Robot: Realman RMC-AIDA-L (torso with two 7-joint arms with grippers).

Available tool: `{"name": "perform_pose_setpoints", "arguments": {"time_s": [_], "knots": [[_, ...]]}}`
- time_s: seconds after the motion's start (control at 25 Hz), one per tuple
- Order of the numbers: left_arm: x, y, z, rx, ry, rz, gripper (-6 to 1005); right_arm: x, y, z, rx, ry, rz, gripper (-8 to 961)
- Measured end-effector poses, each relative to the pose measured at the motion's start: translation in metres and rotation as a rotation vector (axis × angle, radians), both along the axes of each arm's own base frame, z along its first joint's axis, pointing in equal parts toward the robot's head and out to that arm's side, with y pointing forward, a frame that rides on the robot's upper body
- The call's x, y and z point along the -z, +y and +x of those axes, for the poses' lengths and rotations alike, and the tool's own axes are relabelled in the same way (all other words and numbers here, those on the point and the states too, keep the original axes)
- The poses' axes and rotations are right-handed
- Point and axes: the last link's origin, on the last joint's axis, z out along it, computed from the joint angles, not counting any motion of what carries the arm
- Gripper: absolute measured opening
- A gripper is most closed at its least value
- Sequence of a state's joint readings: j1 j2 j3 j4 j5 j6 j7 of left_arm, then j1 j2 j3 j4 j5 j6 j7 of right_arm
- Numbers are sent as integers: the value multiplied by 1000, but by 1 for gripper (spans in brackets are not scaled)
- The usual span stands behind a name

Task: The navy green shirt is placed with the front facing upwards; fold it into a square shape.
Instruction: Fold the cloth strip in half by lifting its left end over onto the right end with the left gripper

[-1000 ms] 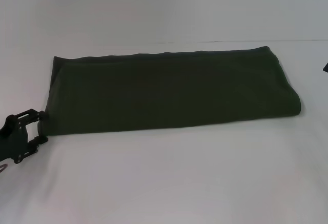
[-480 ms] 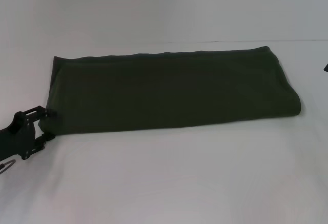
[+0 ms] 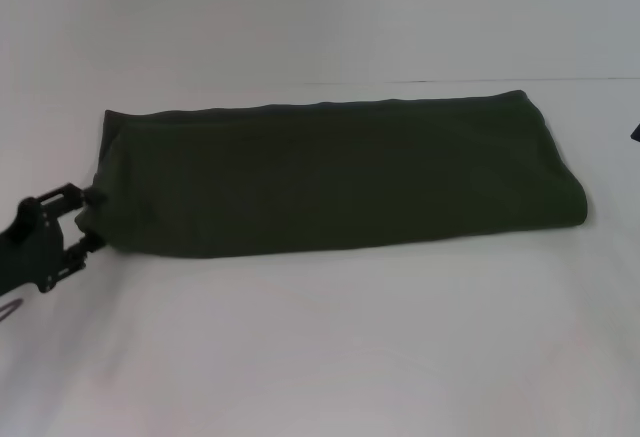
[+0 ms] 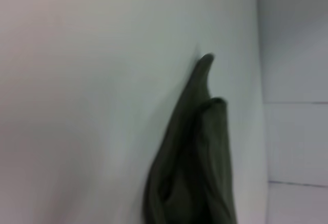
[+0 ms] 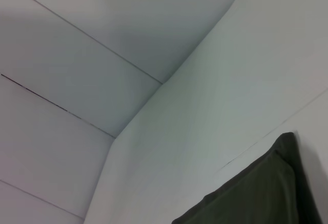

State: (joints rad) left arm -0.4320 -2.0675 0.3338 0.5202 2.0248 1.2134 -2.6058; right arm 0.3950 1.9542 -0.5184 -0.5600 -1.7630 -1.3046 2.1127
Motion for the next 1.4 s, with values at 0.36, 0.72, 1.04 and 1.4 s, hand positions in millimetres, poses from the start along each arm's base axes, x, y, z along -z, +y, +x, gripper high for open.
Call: {"name": "perform_pose_setpoints", "arguments": {"time_s": [0.36,0.72,1.04,1.4], "knots": [[14,-6,-6,-32,29,-62,659,-1,0,1,6,-2,4,745],[17,8,-5,-50,88,-68,659,-1,0,3,16,-7,9,744],[9,18,2,-7,106,-35,659,-1,0,4,17,-7,8,744],[8,13,8,75,110,-45,662,-1,-1,5,21,-7,10,744]]}}
